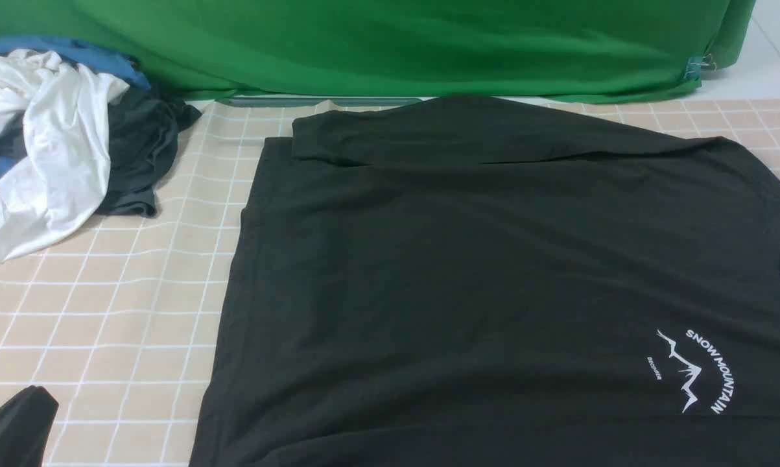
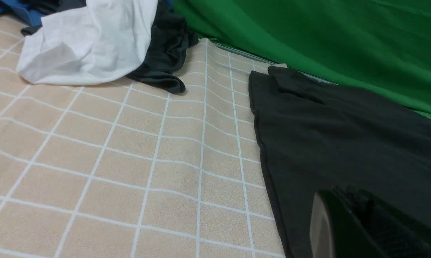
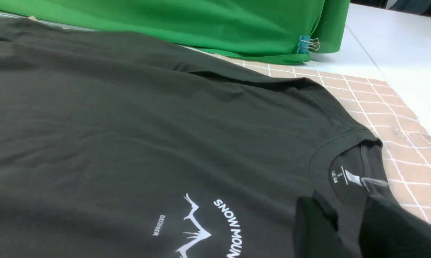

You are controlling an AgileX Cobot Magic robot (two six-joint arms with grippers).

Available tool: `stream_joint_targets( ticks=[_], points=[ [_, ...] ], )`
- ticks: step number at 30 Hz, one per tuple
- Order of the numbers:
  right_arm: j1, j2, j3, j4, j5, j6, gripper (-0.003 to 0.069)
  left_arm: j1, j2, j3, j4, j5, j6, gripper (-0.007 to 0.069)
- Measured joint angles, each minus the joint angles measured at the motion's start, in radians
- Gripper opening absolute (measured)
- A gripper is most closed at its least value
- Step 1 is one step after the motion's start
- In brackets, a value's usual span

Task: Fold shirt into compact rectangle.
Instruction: 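Grasp the left edge of the dark T-shirt lying flat on the table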

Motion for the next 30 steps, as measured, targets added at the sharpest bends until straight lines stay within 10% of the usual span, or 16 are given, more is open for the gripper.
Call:
stream_joint_targets(
  ticks=[25,30],
  points=[
    [0.000,0.000,0.000,0.000,0.000,0.000,0.0239,0.000,0.000,0.000,0.008,-0.005,0.001,0.0013],
    [0.000,0.000,0.000,0.000,0.000,0.000,0.0239,0.000,0.000,0.000,-0.152,-0.075,-0.038,0.0013]
  ],
)
